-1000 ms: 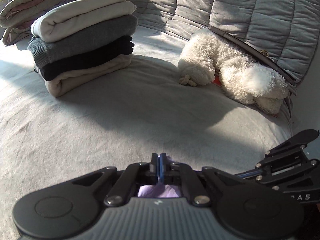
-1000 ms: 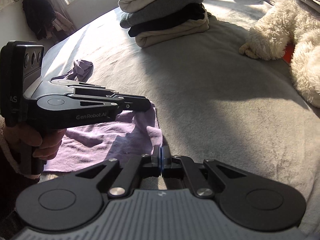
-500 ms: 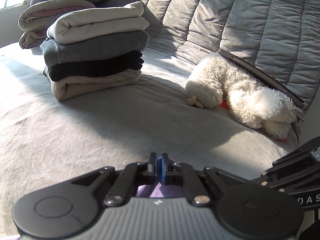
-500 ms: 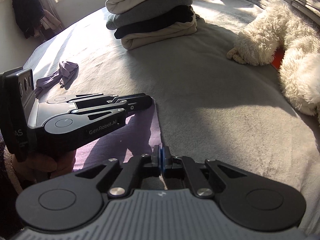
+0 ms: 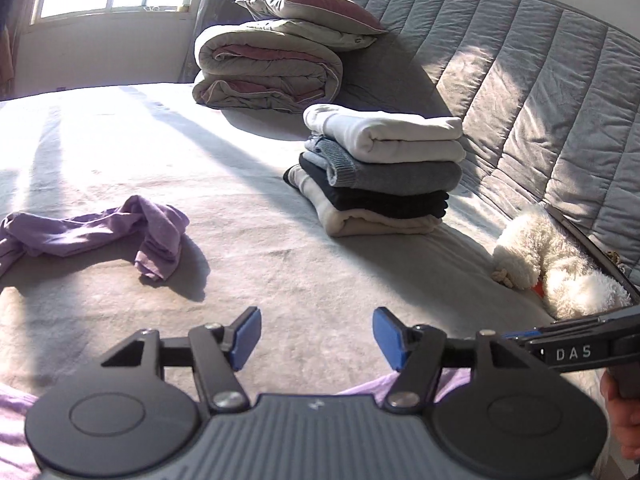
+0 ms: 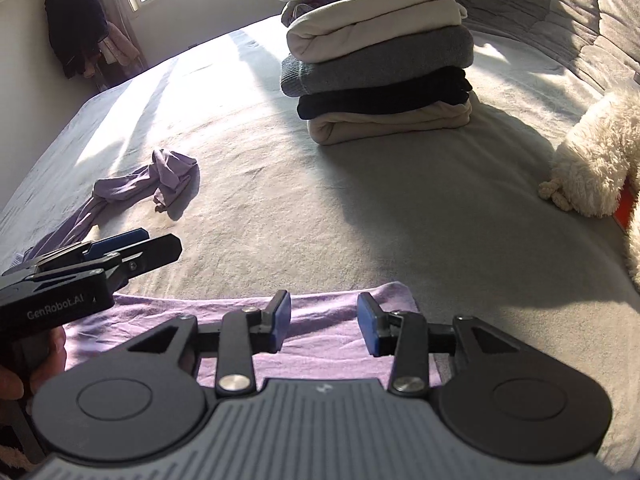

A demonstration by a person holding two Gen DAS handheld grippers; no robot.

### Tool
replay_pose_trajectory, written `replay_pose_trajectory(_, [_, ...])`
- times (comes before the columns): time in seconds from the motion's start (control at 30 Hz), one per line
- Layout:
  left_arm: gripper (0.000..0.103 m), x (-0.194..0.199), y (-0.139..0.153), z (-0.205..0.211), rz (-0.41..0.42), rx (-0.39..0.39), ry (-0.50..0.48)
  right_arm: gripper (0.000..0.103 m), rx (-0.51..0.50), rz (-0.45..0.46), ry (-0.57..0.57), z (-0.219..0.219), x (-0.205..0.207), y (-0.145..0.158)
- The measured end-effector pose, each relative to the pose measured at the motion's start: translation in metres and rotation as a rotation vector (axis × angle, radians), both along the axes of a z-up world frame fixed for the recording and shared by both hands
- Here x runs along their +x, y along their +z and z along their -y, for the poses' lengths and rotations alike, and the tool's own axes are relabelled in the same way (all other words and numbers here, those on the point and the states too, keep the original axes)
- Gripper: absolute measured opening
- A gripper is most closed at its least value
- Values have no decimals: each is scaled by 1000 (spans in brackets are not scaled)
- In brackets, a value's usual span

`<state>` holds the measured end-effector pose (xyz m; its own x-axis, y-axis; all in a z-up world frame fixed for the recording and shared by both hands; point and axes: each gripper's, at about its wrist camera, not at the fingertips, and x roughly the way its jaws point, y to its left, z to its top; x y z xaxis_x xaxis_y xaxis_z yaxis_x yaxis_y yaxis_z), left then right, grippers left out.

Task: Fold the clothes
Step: 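Open both grippers and release the folded hem onto the garment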

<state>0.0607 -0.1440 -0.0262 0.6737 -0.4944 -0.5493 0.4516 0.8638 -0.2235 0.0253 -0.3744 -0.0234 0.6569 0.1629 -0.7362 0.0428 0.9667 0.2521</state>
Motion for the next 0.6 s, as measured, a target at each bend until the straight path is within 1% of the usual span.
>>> replay_pose_trajectory(0.07, [65,4,3,-28,1,20,70,42,13,6,19,-18,10,3])
replay_pose_trajectory(0.17, [66,7,5,-75,17,78,174,42,30,17,56,-49,26,6])
replay_pose_trajectory(0.27, [67,9,7,-124,31,126,265,42,22,31,95,-83,40,5])
replay_pose_trajectory(0.37, [68,11,8,-173,35,156,347,42,12,40,147,-113,51,1])
replay_pose_trajectory(0.43, [69,14,6,-211,36,185,411,42,2,36,184,-134,60,-2])
replay_pose_trajectory(0.53, [70,24,1,-262,29,236,510,42,-45,39,247,-165,76,-8])
replay_pose_trajectory(0.6, [70,32,-2,-293,18,254,581,42,-73,44,301,-189,88,-12])
